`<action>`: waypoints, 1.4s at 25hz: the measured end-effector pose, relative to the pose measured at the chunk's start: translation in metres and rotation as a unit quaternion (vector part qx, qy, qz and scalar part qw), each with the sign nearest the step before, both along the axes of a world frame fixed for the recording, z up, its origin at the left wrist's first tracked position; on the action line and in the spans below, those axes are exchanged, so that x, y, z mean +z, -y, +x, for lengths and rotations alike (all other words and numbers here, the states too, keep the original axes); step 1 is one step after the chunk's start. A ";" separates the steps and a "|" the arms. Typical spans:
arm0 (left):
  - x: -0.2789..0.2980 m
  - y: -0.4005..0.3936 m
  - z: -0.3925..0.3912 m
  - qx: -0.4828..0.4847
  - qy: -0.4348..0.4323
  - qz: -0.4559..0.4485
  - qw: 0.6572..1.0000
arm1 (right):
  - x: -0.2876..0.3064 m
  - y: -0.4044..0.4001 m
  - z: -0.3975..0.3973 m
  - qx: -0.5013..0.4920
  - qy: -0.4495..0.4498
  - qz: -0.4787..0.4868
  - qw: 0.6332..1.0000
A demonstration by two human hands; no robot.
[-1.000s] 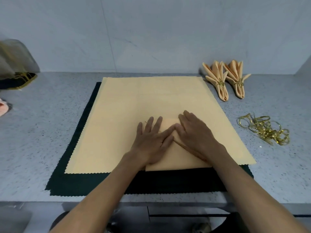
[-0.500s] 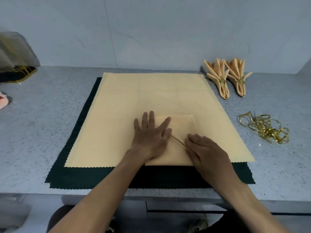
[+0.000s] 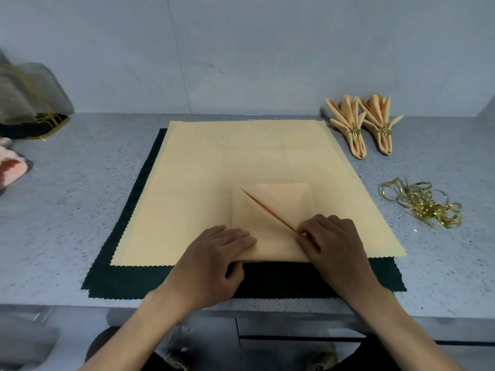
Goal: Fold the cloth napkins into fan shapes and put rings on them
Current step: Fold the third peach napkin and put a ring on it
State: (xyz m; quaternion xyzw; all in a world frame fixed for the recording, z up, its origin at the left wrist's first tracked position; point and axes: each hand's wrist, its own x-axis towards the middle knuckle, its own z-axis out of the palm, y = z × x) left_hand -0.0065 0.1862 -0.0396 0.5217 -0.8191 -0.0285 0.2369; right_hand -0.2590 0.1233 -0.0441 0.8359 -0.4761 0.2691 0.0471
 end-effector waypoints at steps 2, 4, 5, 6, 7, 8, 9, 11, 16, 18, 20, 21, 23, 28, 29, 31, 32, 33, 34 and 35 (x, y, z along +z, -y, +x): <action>0.002 0.004 -0.002 0.017 -0.013 -0.024 0.999 | 0.002 -0.002 0.003 0.004 -0.023 -0.011 1.000; 0.008 0.008 -0.002 0.049 -0.062 0.019 0.997 | 0.004 -0.002 0.004 0.006 -0.047 -0.007 0.999; 0.012 0.012 0.000 0.068 -0.098 0.058 0.991 | 0.005 -0.002 0.002 0.008 -0.051 0.000 0.999; 0.016 0.017 0.001 0.078 -0.131 0.099 0.983 | 0.007 -0.003 0.001 0.011 -0.045 0.012 0.999; 0.020 0.023 0.000 0.079 -0.158 0.129 0.976 | 0.009 -0.005 0.000 0.012 -0.032 0.028 0.999; 0.023 0.030 -0.001 0.080 -0.170 0.140 0.972 | 0.012 -0.008 -0.001 0.011 -0.018 0.045 0.999; 0.024 0.037 -0.002 0.085 -0.180 0.149 0.969 | 0.014 -0.009 0.000 0.009 -0.010 0.063 0.998; 0.025 0.051 -0.007 0.105 -0.184 0.161 0.964 | 0.014 -0.011 0.003 0.003 0.010 0.093 0.996; 0.021 0.062 -0.016 0.164 -0.200 0.157 0.953 | 0.008 -0.009 0.004 -0.022 0.073 0.127 0.989; 0.020 0.064 -0.021 0.188 -0.165 0.124 0.960 | 0.009 -0.009 0.005 -0.019 0.073 0.130 0.989; 0.019 0.064 -0.023 0.206 -0.121 0.103 0.965 | 0.009 -0.008 0.007 -0.022 0.060 0.119 0.991; 0.018 0.065 -0.024 0.210 -0.108 0.098 0.967 | 0.008 -0.008 0.008 -0.026 0.057 0.115 0.991; 0.019 0.067 -0.026 0.211 -0.089 0.087 0.969 | 0.007 -0.010 0.007 -0.029 0.054 0.102 0.993; 0.021 0.071 -0.032 0.227 -0.074 0.070 0.969 | 0.007 -0.013 0.009 -0.031 0.050 0.069 0.996; 0.021 0.073 -0.032 0.227 -0.038 0.028 0.973 | 0.005 -0.013 0.008 -0.022 0.026 0.053 0.998; 0.023 0.071 -0.037 0.210 0.076 -0.042 0.974 | 0.002 -0.016 0.003 0.003 -0.014 0.017 1.000; 0.023 0.069 -0.041 0.193 0.115 -0.065 0.972 | 0.003 -0.018 0.000 0.010 -0.030 0.005 0.999; 0.022 0.066 -0.045 0.175 0.134 -0.065 0.973 | 0.005 -0.020 -0.001 0.014 -0.051 -0.003 0.999; 0.021 0.062 -0.047 0.166 0.126 -0.056 0.976 | 0.008 -0.022 -0.001 0.013 -0.076 -0.010 0.997; 0.021 0.057 -0.050 0.170 0.101 -0.043 0.979 | 0.010 -0.023 0.001 0.011 -0.104 -0.019 0.994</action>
